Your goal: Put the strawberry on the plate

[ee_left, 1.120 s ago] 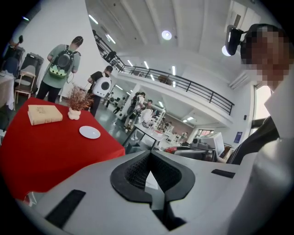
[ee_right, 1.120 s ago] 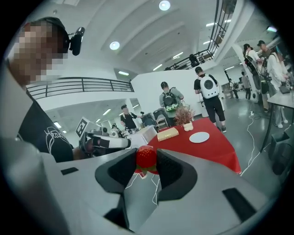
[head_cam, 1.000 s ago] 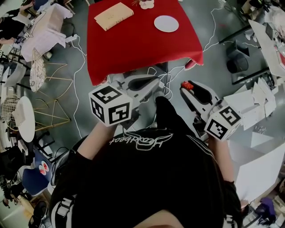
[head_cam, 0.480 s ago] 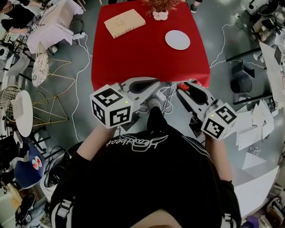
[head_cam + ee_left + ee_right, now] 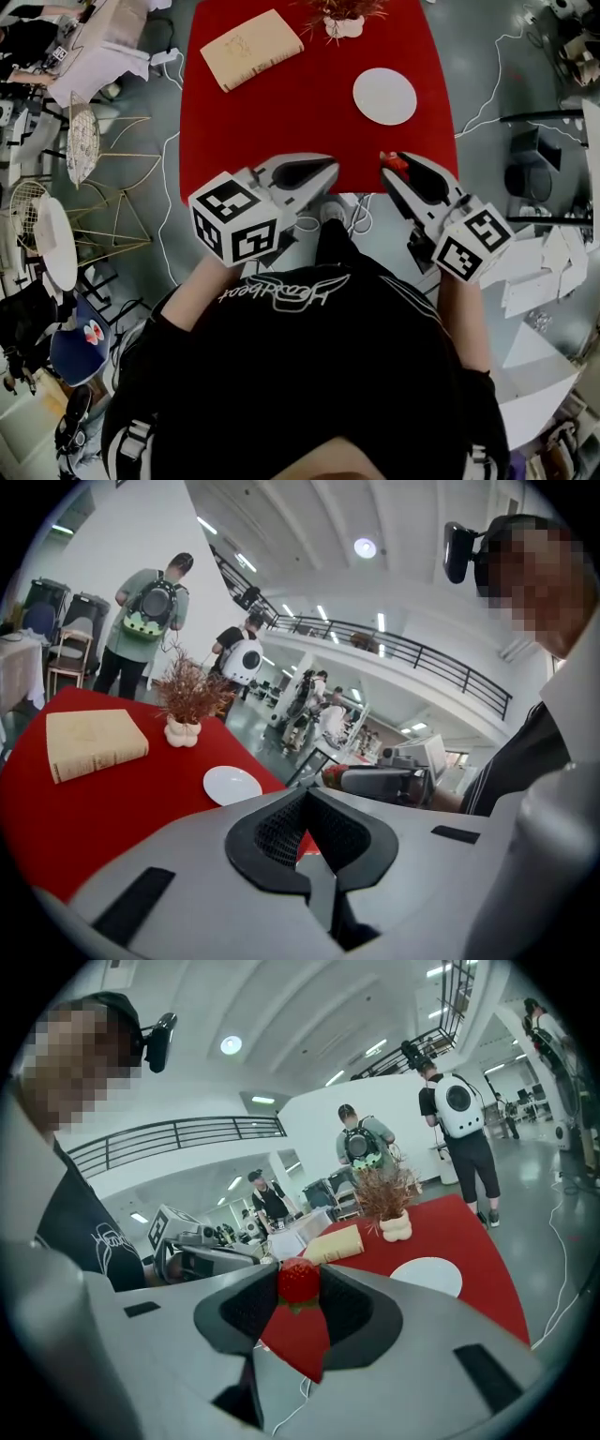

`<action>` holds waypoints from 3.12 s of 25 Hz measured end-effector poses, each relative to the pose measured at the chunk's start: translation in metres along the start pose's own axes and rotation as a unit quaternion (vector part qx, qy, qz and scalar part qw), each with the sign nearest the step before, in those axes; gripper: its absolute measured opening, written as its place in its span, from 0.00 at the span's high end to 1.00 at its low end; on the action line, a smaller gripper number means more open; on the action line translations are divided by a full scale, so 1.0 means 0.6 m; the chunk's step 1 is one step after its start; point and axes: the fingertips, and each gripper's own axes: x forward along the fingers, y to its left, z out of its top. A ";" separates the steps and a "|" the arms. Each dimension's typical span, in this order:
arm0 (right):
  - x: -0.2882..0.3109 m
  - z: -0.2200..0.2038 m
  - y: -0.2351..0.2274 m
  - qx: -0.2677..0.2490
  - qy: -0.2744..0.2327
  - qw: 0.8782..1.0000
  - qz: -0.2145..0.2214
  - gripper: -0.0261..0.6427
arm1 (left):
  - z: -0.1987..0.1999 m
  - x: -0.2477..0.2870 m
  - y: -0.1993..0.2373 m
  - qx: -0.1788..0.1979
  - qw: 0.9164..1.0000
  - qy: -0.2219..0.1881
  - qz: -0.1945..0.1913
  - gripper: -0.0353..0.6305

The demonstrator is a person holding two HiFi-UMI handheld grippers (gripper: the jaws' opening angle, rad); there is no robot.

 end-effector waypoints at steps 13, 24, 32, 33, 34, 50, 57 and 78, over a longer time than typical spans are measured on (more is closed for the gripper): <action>0.100 0.025 -0.192 0.001 0.039 0.999 -0.017 0.77 | 0.003 0.101 0.142 -0.072 0.997 0.020 0.022 0.94; 0.168 0.023 -0.280 -0.079 0.083 0.992 -0.049 0.77 | -0.007 0.127 0.192 -0.090 0.994 0.030 0.046 0.94; 0.213 -0.056 -0.338 -0.120 0.155 0.977 -0.090 0.77 | -0.022 0.128 0.214 -0.120 0.991 0.034 0.055 0.94; 0.218 -0.066 -0.345 -0.132 0.168 0.972 -0.098 0.77 | -0.026 0.128 0.214 -0.124 0.990 0.036 0.055 0.94; 0.222 -0.077 -0.352 -0.143 0.181 0.967 -0.105 0.77 | -0.030 0.128 0.215 -0.126 0.990 0.039 0.055 0.94; 0.264 -0.141 -0.380 -0.172 0.261 0.942 -0.122 0.77 | -0.057 0.107 0.244 -0.148 0.985 0.047 0.069 0.94; 0.268 -0.150 -0.382 -0.185 0.283 0.932 -0.127 0.77 | -0.059 0.105 0.249 -0.150 0.985 0.050 0.071 0.94; 0.254 -0.136 -0.387 -0.203 0.277 0.928 -0.147 0.71 | -0.041 0.084 0.259 -0.178 0.981 0.023 0.072 0.94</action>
